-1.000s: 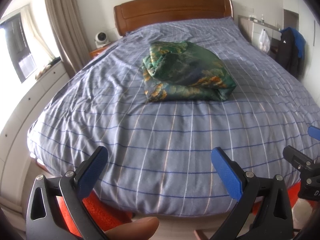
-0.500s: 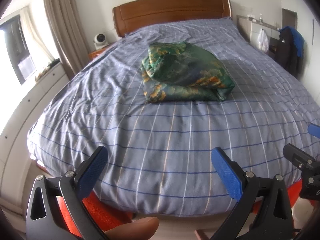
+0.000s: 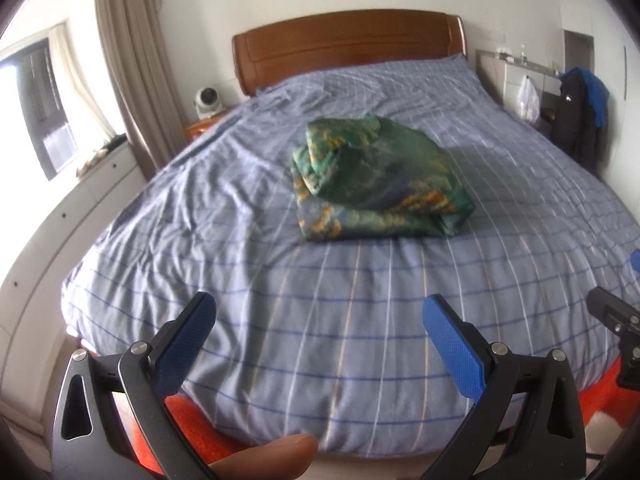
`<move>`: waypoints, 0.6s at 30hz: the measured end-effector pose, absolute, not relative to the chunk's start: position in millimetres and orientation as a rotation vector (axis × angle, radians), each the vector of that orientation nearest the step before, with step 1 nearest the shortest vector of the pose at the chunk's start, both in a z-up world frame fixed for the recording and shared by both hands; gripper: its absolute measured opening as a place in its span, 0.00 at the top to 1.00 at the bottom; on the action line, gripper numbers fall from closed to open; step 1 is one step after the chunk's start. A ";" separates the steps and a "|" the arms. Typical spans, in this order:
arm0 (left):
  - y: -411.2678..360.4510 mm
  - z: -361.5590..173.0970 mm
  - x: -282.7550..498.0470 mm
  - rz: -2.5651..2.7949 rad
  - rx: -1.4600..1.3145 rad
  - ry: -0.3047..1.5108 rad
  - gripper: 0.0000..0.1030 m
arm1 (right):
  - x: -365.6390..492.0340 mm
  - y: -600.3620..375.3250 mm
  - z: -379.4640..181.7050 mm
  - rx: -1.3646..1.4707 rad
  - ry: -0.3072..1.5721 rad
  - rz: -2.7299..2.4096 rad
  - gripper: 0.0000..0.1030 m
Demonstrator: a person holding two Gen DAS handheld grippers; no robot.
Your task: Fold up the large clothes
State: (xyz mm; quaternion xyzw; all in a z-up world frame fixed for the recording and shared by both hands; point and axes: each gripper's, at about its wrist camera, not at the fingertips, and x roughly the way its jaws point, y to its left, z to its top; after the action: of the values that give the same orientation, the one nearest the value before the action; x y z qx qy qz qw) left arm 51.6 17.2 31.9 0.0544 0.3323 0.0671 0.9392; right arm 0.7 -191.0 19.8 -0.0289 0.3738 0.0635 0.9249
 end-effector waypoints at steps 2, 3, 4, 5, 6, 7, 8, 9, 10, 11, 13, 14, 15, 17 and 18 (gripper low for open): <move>18.2 35.8 52.7 0.145 0.108 0.675 0.00 | 0.0 -190.7 24.6 -0.063 0.759 0.116 0.00; 18.3 36.5 52.3 0.145 0.102 0.677 0.00 | -0.2 -190.3 25.8 -0.070 0.758 0.109 0.00; 17.9 37.1 51.4 0.138 0.093 0.681 0.00 | -0.6 -189.7 27.0 -0.079 0.756 0.100 0.00; 17.3 36.6 50.8 0.125 0.086 0.690 0.00 | -1.1 -189.4 27.8 -0.084 0.753 0.096 0.00; 15.4 35.3 50.2 0.115 0.087 0.701 0.00 | -1.4 -189.1 28.6 -0.088 0.749 0.094 0.00; 13.6 34.1 49.6 0.116 0.092 0.705 0.00 | -1.3 -188.8 28.7 -0.089 0.749 0.091 0.00; 10.5 32.0 49.1 0.130 0.111 0.711 0.00 | -0.9 -189.1 28.6 -0.090 0.750 0.088 0.00; 8.7 30.8 48.1 0.144 0.122 0.711 0.00 | -0.6 -189.3 27.8 -0.090 0.751 0.087 0.00; 7.7 29.7 47.3 0.153 0.130 0.709 0.00 | -0.5 -189.2 27.3 -0.089 0.753 0.087 0.00; 7.0 28.7 46.7 0.153 0.134 0.708 0.00 | -0.3 -189.2 26.3 -0.087 0.755 0.086 0.00; 7.9 26.7 47.1 0.144 0.119 0.723 0.00 | -0.4 -189.6 24.8 -0.085 0.760 0.082 0.00; 8.5 25.9 47.6 0.136 0.108 0.734 0.00 | -0.3 -190.3 24.5 -0.084 0.761 0.080 0.00; 9.1 25.2 48.2 0.129 0.098 0.742 0.00 | -0.5 -190.6 24.4 -0.084 0.761 0.078 0.00; 8.0 24.4 48.1 0.130 0.102 0.742 0.00 | -0.6 -191.1 24.5 -0.082 0.759 0.076 0.00; 7.0 24.4 47.5 0.132 0.106 0.741 0.00 | -0.4 -191.2 24.3 -0.083 0.760 0.077 0.00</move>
State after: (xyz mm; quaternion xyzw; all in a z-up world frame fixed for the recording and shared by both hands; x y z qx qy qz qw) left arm 47.5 7.0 24.4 0.0517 0.3617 0.0643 0.9286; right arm -0.4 -191.2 24.3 -0.0404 0.3707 0.0378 0.9271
